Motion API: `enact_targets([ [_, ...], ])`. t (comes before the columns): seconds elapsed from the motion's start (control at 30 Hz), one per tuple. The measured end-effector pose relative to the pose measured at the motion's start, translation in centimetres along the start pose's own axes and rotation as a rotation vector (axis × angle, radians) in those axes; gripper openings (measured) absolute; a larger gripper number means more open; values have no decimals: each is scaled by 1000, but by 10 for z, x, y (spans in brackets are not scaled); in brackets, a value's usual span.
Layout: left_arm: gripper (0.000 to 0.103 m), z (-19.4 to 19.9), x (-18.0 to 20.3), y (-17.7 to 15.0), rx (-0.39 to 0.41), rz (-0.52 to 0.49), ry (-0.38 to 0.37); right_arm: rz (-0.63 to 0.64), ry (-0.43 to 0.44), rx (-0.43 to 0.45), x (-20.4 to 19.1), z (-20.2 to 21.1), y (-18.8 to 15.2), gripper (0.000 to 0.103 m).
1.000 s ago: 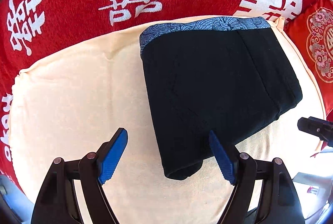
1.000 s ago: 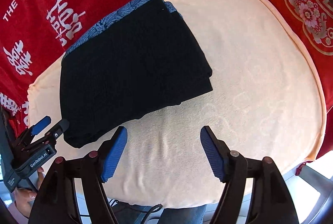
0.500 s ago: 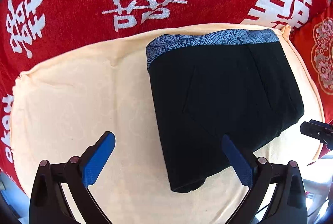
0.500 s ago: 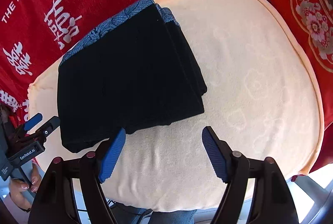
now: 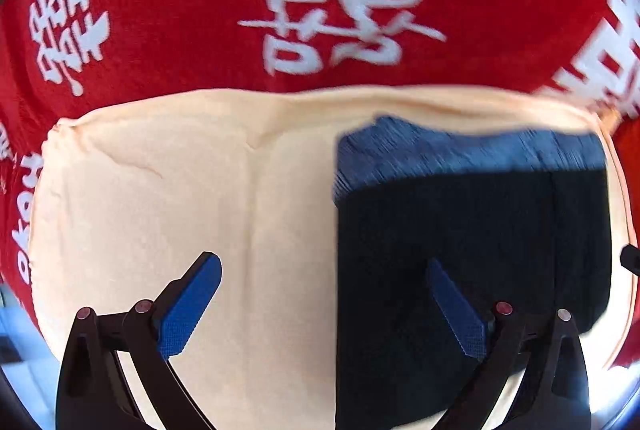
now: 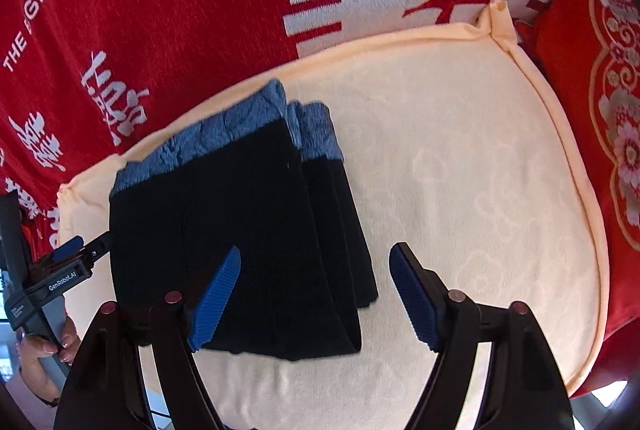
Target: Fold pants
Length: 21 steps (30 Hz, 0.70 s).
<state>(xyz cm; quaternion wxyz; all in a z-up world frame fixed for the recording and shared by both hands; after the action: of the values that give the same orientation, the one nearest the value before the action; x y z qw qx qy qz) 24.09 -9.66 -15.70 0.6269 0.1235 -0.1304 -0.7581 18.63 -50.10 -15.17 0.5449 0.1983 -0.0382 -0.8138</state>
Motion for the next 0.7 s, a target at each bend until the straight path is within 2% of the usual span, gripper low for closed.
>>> enact_targets([
  [0.03,103,-5,-5,7,5,35,3,-3,17,6,-2,-4,10,78],
  [0.13,103,-20,-11,17,-11,103,-4,-6,63,-23,-12,-28,32,62],
  [0.17,103,-25,-12,17,-16,108,-3,-8,77,-39,-13,-35,35,49],
  [0.2,103,-29,-13,14,-20,107,0,-4,89,-58,-15,-42,36,28],
  [0.37,103,-45,-13,1,-29,108,-8,80,45,-92,-13,-61,28,27],
  [0.6,103,-42,-13,0,-26,74,16,111,37,-111,-16,-44,14,29],
  [0.63,103,-41,-11,1,-27,73,16,130,26,-113,-17,-38,8,31],
  [0.7,103,-41,-12,0,-31,80,13,152,15,-110,-18,-30,-2,44],
])
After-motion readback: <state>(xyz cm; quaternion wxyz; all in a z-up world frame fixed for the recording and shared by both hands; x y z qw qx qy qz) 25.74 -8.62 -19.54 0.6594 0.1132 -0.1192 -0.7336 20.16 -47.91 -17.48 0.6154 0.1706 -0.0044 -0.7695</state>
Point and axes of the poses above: each gripper's, at about its wrist camera, not at the fingertips, and z roughly against the way its jaws point, x to its right, y to its top, the point moved 9 cm from there along -z, roughly the way its jaws point, and after that the axes turned 8 degrees about x, right-handed, at the moved point
